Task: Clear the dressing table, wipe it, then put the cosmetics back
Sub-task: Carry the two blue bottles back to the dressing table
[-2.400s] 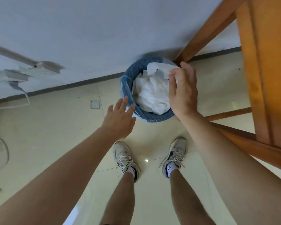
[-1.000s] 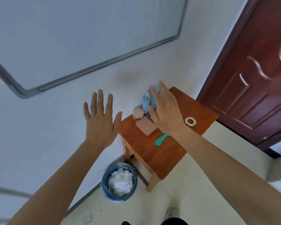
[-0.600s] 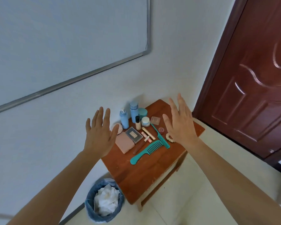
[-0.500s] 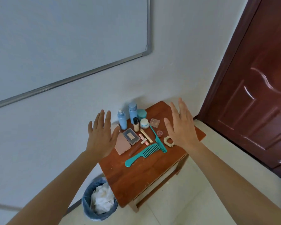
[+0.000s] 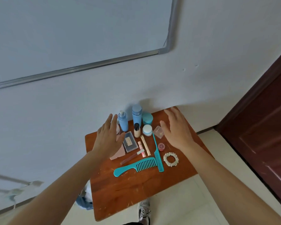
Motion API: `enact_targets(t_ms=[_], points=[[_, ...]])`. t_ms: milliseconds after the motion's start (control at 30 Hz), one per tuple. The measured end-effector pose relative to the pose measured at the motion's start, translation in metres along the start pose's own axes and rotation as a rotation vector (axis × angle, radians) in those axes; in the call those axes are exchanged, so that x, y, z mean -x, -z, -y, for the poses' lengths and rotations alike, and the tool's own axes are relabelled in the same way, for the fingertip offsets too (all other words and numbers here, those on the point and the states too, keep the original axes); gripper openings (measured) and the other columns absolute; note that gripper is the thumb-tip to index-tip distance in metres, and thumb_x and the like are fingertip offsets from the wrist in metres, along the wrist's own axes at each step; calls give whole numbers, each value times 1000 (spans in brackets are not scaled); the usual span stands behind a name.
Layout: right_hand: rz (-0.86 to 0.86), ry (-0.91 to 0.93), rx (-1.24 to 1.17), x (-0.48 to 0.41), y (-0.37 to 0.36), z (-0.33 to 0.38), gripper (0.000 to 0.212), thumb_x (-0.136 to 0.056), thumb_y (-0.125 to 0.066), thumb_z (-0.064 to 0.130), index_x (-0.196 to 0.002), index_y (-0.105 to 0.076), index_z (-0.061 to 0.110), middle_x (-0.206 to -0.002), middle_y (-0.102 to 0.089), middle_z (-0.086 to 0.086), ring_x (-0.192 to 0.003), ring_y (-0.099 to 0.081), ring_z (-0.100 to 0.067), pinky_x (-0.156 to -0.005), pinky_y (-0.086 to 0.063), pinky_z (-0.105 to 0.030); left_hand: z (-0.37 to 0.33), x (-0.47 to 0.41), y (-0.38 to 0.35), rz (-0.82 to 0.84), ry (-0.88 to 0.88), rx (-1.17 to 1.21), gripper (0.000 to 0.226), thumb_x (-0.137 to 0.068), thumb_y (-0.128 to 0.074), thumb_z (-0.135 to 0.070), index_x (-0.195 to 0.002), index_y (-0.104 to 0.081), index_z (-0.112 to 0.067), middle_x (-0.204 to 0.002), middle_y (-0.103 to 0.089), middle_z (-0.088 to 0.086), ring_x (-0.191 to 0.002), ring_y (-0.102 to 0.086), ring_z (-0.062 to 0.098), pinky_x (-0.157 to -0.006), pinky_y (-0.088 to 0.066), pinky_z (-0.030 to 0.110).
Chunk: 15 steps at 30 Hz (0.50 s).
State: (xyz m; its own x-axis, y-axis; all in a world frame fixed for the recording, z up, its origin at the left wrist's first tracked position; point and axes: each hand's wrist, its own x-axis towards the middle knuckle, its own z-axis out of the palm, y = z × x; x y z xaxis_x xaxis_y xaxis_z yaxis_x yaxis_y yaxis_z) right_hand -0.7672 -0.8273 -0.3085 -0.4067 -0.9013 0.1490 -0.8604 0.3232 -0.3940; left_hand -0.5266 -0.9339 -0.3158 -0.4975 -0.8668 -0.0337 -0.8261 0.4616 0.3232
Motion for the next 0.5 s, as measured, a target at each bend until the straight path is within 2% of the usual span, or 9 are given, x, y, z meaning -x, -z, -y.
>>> enact_targets(t_ms=[167, 233, 400, 500], points=[[169, 101, 3, -48, -12, -8, 50, -101, -47, 39, -147, -34, 24, -154, -31, 3, -143, -29, -15, -111, -31, -30, 7, -54, -33, 62, 112, 190, 80, -95, -51, -48, -154, -3, -25, -163, -5, 1, -149, -15, 26, -117, -22, 49], [221, 111, -33, -69, -20, -10, 53, -100, -48, 38, -148, -30, 26, -153, -32, 3, -141, -33, -15, -108, -35, -30, 9, -72, -45, 59, 146, 250, 81, -94, -55, -45, -154, -5, -24, -163, -10, 2, -147, -20, 27, -116, -27, 50], [310, 155, -132, -115, -59, -3, 58, -99, -50, 37, -150, -25, 27, -151, -34, 2, -136, -39, -14, -98, -33, -22, 16, -106, -65, 35, 210, 333, 80, -92, -62, -39, -152, -12, -26, -156, -27, 4, -141, -34, 27, -111, -35, 54], [369, 229, -194, -126, -85, -1, 56, -98, -53, 37, -147, -29, 27, -141, -40, 0, -127, -45, -15, -92, -38, -22, 16, -109, -78, 2, 251, 377, 76, -91, -64, -37, -151, -18, -28, -151, -38, 3, -136, -40, 27, -108, -38, 46]])
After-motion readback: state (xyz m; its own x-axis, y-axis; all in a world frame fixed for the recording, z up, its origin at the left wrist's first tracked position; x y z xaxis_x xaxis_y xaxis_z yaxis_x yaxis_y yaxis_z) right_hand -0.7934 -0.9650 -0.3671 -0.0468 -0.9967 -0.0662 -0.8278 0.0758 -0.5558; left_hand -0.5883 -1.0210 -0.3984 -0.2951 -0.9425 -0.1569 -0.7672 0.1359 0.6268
